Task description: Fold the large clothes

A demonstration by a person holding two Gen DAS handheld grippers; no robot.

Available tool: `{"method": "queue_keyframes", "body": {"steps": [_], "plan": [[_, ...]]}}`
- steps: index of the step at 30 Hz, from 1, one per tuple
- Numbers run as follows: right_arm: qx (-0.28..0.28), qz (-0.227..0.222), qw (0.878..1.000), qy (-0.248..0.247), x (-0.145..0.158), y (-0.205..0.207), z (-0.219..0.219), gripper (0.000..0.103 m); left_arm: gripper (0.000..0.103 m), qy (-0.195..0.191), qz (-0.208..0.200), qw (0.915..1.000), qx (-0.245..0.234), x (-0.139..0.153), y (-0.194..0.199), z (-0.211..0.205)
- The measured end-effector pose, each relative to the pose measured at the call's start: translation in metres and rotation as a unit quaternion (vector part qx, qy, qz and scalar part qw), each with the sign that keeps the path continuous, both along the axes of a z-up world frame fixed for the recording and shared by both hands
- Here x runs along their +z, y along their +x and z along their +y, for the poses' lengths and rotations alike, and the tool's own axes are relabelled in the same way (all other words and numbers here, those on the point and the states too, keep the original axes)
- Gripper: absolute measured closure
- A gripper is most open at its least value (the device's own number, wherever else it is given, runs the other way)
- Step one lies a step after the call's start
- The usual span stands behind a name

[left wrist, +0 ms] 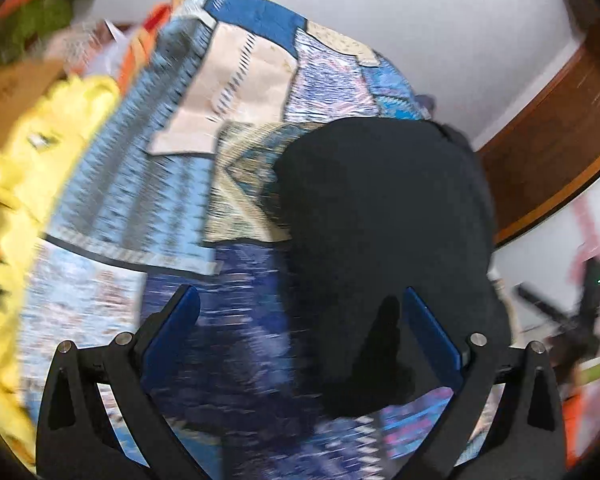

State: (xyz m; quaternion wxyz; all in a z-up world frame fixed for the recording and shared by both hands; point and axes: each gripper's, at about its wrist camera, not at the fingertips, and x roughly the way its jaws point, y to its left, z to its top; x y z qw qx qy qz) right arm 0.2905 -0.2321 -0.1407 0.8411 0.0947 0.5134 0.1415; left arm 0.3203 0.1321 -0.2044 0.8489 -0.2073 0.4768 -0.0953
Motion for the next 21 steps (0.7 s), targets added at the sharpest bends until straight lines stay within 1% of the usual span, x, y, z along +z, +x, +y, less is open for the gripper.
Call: {"method": "queue_keyframes", "body": {"steps": [1, 3, 6, 9, 11, 14, 16, 17, 19, 20, 21], "plan": [[-0.001, 0.012, 1.000, 0.007, -0.008, 0.004, 0.000, 0.027, 0.001, -0.022, 0.002, 0.9997, -0.003, -0.005, 0.005, -0.001], [-0.003, 0.029, 0.999, 0.014, -0.020, 0.007, 0.002, 0.027, 0.001, -0.049, 0.010, 0.9987, -0.013, -0.012, 0.011, -0.008], [0.002, 0.050, 0.998, 0.028, -0.035, 0.012, 0.006, 0.027, 0.001, -0.079, 0.020, 0.9961, -0.034, -0.023, 0.021, -0.020], [0.010, 0.067, 0.997, 0.043, -0.047, 0.017, 0.011, 0.027, 0.000, -0.100, 0.021, 0.9933, -0.054, -0.030, 0.027, -0.032], [0.016, 0.076, 0.996, 0.054, -0.054, 0.021, 0.015, 0.027, 0.000, -0.119, 0.029, 0.9901, -0.068, -0.036, 0.032, -0.041], [0.016, 0.085, 0.993, 0.081, -0.061, 0.027, 0.016, 0.027, 0.000, -0.121, 0.025, 0.9903, -0.063, -0.039, 0.038, -0.044], [0.021, 0.102, 0.986, 0.129, -0.068, 0.032, 0.013, 0.033, 0.000, -0.133, 0.028, 0.9887, -0.062, -0.042, 0.039, -0.043], [0.024, 0.111, 0.982, 0.150, -0.071, 0.033, 0.012, 0.042, 0.000, -0.135, 0.027, 0.9885, -0.063, -0.043, 0.040, -0.043], [0.027, 0.116, 0.980, 0.162, -0.074, 0.033, 0.012, 0.045, 0.000, -0.133, 0.022, 0.9888, -0.064, -0.041, 0.038, -0.043], [0.031, 0.113, 0.979, 0.165, -0.073, 0.032, 0.012, 0.051, 0.001, -0.132, 0.021, 0.9890, -0.062, -0.039, 0.037, -0.043], [0.034, 0.114, 0.978, 0.169, -0.072, 0.031, 0.012, 0.060, 0.004, -0.130, 0.019, 0.9895, -0.060, -0.038, 0.035, -0.044]]}}
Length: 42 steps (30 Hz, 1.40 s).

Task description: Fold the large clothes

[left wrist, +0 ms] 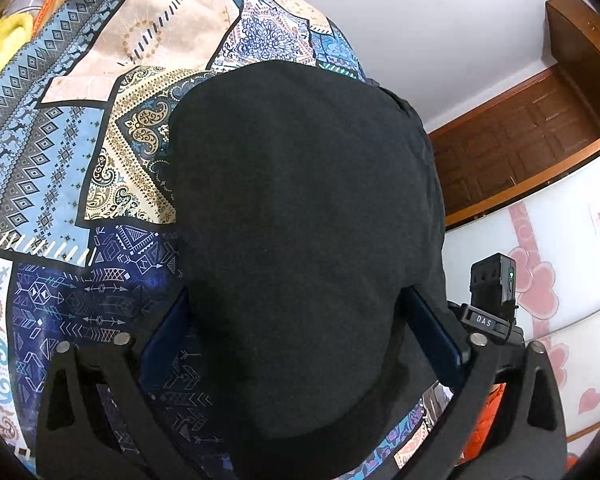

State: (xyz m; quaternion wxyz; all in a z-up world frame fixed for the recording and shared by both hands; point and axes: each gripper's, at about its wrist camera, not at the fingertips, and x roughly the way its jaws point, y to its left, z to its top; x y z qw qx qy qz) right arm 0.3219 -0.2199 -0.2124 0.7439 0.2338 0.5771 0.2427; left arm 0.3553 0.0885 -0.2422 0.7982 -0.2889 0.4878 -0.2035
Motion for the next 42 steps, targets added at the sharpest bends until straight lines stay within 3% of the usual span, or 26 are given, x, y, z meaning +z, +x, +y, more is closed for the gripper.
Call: {"method": "queue_keyframes", "body": {"steps": [2, 6, 17, 24, 28, 33, 36, 42], "plan": [[0.006, 0.003, 1.000, 0.017, 0.003, -0.001, 0.001, 0.078, 0.010, 0.004, -0.008, 0.9999, 0.006, 0.007, -0.005, 0.000], [0.007, -0.030, 0.999, -0.011, 0.026, -0.004, 0.009, 0.088, 0.024, 0.002, -0.026, 0.9996, 0.007, 0.028, -0.012, 0.002], [0.031, -0.118, 0.992, -0.032, 0.105, -0.012, 0.048, 0.090, 0.034, 0.014, -0.105, 0.9943, 0.007, 0.107, -0.036, 0.023], [0.062, -0.169, 0.983, -0.023, 0.146, -0.006, 0.110, 0.090, 0.036, 0.025, -0.153, 0.9869, 0.045, 0.154, -0.053, 0.081], [0.087, -0.183, 0.979, -0.017, 0.150, 0.002, 0.160, 0.090, 0.036, 0.035, -0.165, 0.9829, 0.073, 0.168, -0.064, 0.134], [0.117, -0.181, 0.976, -0.015, 0.133, 0.017, 0.218, 0.090, 0.036, 0.051, -0.155, 0.9811, 0.104, 0.158, -0.068, 0.190], [0.137, -0.166, 0.976, -0.022, 0.108, 0.027, 0.254, 0.090, 0.037, 0.056, -0.134, 0.9817, 0.123, 0.138, -0.065, 0.225], [0.172, -0.088, 0.980, -0.052, 0.028, 0.036, 0.306, 0.090, 0.037, 0.065, -0.041, 0.9842, 0.160, 0.058, -0.062, 0.277]]}}
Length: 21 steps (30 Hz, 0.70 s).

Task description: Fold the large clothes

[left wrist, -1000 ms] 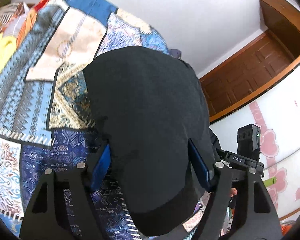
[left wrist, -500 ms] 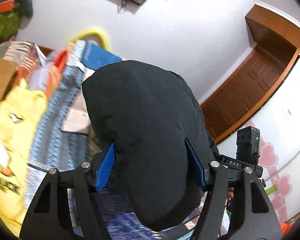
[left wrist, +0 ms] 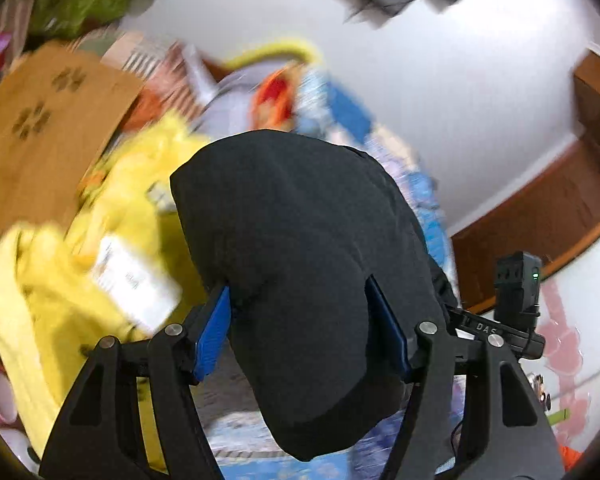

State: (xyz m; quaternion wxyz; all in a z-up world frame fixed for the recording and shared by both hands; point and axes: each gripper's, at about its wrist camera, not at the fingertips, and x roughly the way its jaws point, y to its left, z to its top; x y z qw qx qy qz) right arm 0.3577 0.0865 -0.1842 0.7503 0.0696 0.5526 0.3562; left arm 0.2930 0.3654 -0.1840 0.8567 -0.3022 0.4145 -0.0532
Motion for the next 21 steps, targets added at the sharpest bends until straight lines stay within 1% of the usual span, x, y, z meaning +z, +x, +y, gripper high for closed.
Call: {"method": "queue_keyframes", "body": {"steps": [1, 3, 5, 7, 9, 10, 12, 14, 17, 18, 19, 21], "plan": [[0.006, 0.012, 1.000, -0.015, -0.017, -0.002, 0.007, 0.090, 0.038, 0.004, 0.023, 0.9997, 0.004, -0.016, 0.001, 0.004], [0.012, 0.022, 0.999, -0.047, -0.041, -0.007, 0.016, 0.090, 0.038, 0.018, 0.041, 0.9990, -0.003, -0.040, -0.004, 0.006], [0.015, 0.012, 0.997, -0.072, -0.055, -0.012, 0.017, 0.086, 0.038, 0.029, 0.026, 0.9992, -0.013, -0.046, -0.010, 0.002], [0.022, 0.014, 0.997, -0.077, -0.058, -0.011, 0.012, 0.082, 0.037, 0.052, 0.017, 0.9983, -0.018, -0.045, -0.016, -0.004], [0.024, 0.026, 0.995, -0.089, -0.055, -0.011, 0.008, 0.078, 0.036, 0.063, 0.018, 0.9977, -0.017, -0.042, -0.017, -0.008], [0.027, 0.024, 0.994, -0.102, -0.052, -0.013, 0.004, 0.076, 0.036, 0.066, 0.021, 0.9975, -0.015, -0.041, -0.016, -0.008], [0.035, 0.008, 0.992, -0.124, -0.041, -0.017, -0.005, 0.072, 0.036, 0.083, 0.024, 0.9962, -0.013, -0.036, -0.019, -0.013], [0.044, -0.010, 0.990, -0.135, -0.027, -0.020, -0.012, 0.072, 0.036, 0.113, 0.029, 0.9931, -0.012, -0.030, -0.021, -0.018], [0.032, -0.046, 0.987, -0.149, -0.004, -0.027, -0.024, 0.071, 0.037, 0.188, 0.031, 0.9817, -0.009, -0.020, -0.020, -0.030], [0.027, -0.063, 0.986, -0.149, 0.006, -0.030, -0.027, 0.071, 0.037, 0.217, 0.028, 0.9757, -0.011, -0.012, -0.023, -0.039], [0.022, -0.076, 0.986, -0.146, 0.014, -0.034, -0.029, 0.070, 0.037, 0.236, 0.022, 0.9714, -0.014, -0.004, -0.027, -0.046], [0.017, -0.091, 0.987, -0.130, 0.027, -0.037, -0.027, 0.066, 0.037, 0.254, 0.005, 0.9670, -0.021, 0.008, -0.032, -0.059]]}}
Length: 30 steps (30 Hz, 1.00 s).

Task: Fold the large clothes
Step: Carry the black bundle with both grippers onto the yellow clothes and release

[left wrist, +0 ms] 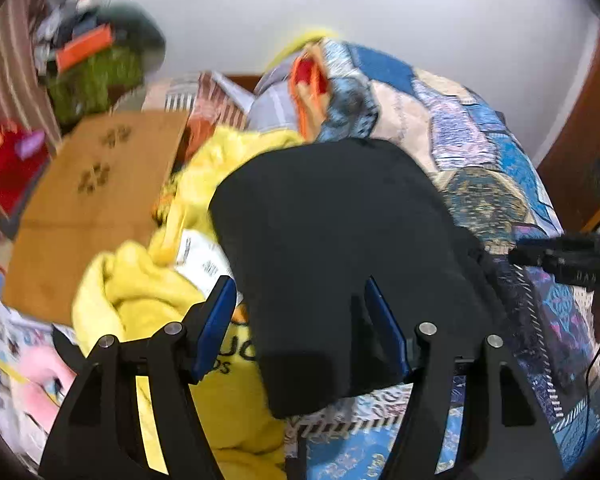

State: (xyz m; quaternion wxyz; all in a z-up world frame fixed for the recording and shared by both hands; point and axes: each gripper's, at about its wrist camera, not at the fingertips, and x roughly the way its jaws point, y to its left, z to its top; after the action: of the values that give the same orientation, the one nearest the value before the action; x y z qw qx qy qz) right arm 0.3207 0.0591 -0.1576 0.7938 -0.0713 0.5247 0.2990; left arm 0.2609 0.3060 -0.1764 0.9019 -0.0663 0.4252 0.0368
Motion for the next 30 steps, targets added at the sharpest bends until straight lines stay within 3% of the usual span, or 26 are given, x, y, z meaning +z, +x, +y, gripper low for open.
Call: {"method": "queue_keyframes", "body": {"steps": [5, 9, 11, 14, 17, 20, 24, 30], "plan": [[0.023, -0.014, 0.999, 0.036, 0.008, -0.018, 0.023, 0.061, 0.037, 0.020, -0.023, 0.9994, -0.017, 0.018, -0.005, -0.030], [0.051, 0.005, 0.999, 0.007, -0.023, -0.027, 0.049, 0.061, 0.037, 0.026, 0.010, 0.9996, -0.001, -0.004, 0.000, -0.038], [0.054, 0.015, 0.998, -0.009, -0.038, -0.034, 0.049, 0.060, 0.037, 0.058, 0.017, 0.9981, 0.009, -0.017, 0.001, -0.043], [0.037, 0.027, 0.999, 0.007, -0.044, -0.036, 0.036, 0.049, 0.037, 0.122, 0.037, 0.9917, 0.009, -0.032, -0.003, -0.055], [0.026, 0.048, 0.998, 0.004, -0.042, -0.036, 0.025, 0.049, 0.037, 0.140, 0.041, 0.9892, 0.010, -0.035, -0.013, -0.059], [0.022, 0.028, 0.999, -0.009, -0.027, -0.045, 0.012, 0.049, 0.037, 0.119, 0.048, 0.9916, 0.019, -0.032, -0.023, -0.058], [0.016, 0.000, 1.000, 0.012, 0.006, -0.061, -0.009, 0.049, 0.037, 0.073, 0.039, 0.9961, 0.028, -0.013, -0.042, -0.059], [0.011, -0.070, 0.995, 0.070, 0.079, -0.096, -0.040, 0.049, 0.037, 0.081, -0.033, 0.9958, 0.026, 0.054, -0.085, -0.087]]}}
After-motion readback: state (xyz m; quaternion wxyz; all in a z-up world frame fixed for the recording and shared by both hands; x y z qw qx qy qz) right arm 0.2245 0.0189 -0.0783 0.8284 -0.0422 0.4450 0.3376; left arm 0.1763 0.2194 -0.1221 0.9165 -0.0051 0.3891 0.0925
